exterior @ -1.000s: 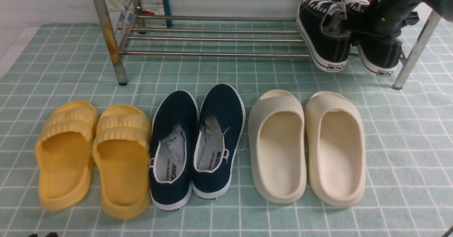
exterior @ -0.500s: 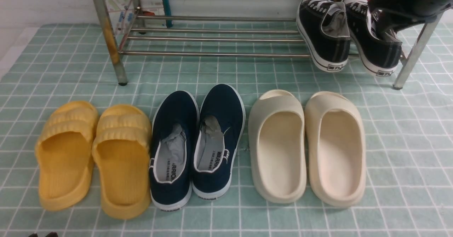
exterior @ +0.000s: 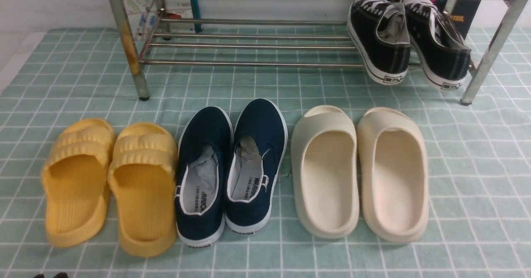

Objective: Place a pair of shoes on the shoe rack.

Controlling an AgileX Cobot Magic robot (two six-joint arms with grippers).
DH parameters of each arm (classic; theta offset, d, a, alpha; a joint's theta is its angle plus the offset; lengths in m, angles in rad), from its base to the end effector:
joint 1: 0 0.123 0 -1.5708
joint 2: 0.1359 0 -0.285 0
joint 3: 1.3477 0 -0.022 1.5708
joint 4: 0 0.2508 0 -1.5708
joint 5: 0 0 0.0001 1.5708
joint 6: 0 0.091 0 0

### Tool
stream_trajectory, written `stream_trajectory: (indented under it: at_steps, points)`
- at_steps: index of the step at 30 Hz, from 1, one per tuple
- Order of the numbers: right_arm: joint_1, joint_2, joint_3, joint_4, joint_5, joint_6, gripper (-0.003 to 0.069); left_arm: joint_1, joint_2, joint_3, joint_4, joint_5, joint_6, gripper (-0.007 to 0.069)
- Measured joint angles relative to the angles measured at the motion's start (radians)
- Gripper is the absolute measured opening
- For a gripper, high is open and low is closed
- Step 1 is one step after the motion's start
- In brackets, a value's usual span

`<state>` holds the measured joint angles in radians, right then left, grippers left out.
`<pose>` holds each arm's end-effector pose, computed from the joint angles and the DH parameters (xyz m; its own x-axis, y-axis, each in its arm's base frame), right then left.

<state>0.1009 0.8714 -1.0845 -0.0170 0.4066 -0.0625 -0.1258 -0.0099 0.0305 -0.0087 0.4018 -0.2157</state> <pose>0.1705 0.0166 0.4494 -0.0978 -0.0883 -0.9913 -0.1020 0.9917 -0.0783 0.0515 -0.0068 0.1674 -0.3468 -0.1798 -0.9206 0.0531 0.9761 -0.2106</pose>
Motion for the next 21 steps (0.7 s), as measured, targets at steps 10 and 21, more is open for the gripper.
stream_trajectory:
  at_steps: [10, 21]
  points:
    - [0.0, -0.565, 0.808, -0.012, -0.363, 0.0, -0.0003, 0.0, 0.0, 0.0, 0.0, 0.0, 0.0, 0.0239]
    - [0.0, -0.681, 1.109, -0.011, -0.597, 0.0, -0.0001, 0.0, 0.0, 0.0, 0.0, 0.0, 0.0, 0.0239]
